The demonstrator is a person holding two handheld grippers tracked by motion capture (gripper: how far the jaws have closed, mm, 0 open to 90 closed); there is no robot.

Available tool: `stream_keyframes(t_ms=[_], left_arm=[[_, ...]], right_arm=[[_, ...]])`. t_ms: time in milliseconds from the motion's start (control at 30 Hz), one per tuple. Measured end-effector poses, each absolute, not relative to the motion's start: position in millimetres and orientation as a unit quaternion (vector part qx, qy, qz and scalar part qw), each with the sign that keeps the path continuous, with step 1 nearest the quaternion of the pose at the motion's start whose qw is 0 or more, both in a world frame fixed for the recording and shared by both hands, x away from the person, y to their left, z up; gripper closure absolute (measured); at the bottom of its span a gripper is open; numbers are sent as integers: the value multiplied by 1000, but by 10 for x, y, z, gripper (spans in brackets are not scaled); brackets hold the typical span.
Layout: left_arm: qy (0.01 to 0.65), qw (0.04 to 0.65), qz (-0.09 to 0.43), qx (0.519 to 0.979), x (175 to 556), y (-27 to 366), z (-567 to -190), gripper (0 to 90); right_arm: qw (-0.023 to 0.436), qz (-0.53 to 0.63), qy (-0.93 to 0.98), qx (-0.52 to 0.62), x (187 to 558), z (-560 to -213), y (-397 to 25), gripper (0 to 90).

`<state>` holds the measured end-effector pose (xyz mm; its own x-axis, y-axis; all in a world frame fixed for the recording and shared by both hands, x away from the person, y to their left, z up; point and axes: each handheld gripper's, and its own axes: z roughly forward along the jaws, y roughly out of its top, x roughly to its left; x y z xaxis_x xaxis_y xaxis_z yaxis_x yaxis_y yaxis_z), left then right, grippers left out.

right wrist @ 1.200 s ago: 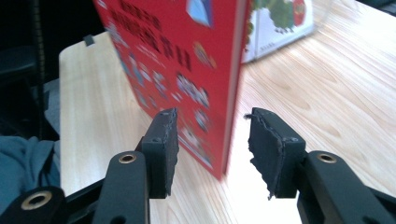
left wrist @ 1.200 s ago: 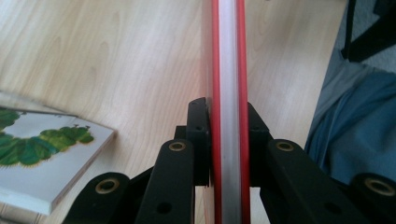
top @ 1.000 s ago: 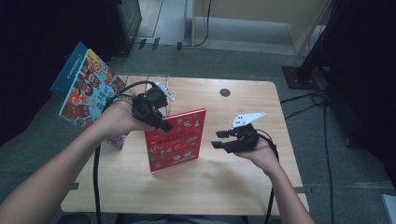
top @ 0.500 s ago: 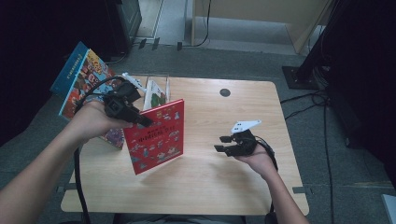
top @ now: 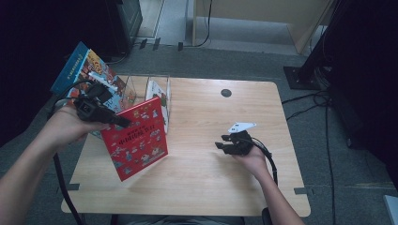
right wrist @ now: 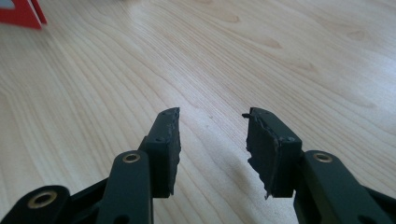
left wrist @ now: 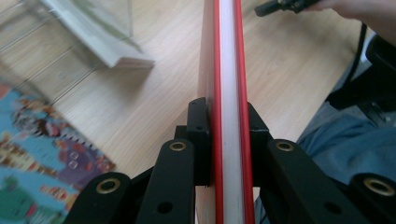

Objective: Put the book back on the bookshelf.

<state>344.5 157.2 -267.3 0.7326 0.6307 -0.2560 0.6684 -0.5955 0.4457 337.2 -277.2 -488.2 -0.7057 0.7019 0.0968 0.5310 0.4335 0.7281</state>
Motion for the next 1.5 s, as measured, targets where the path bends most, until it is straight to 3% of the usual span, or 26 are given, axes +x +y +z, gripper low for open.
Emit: stream_keyframes(t_ms=[700, 1500], left_arm=[[516, 287, -11, 807, 3596, 2276, -2722, 793], [587, 295, 36, 753, 4164, 2277, -2736, 795]], right_arm=[[143, 363, 846, 364, 3429, -5160, -2698, 509], [151, 376, 838, 365, 3393, -5192, -2703, 487]])
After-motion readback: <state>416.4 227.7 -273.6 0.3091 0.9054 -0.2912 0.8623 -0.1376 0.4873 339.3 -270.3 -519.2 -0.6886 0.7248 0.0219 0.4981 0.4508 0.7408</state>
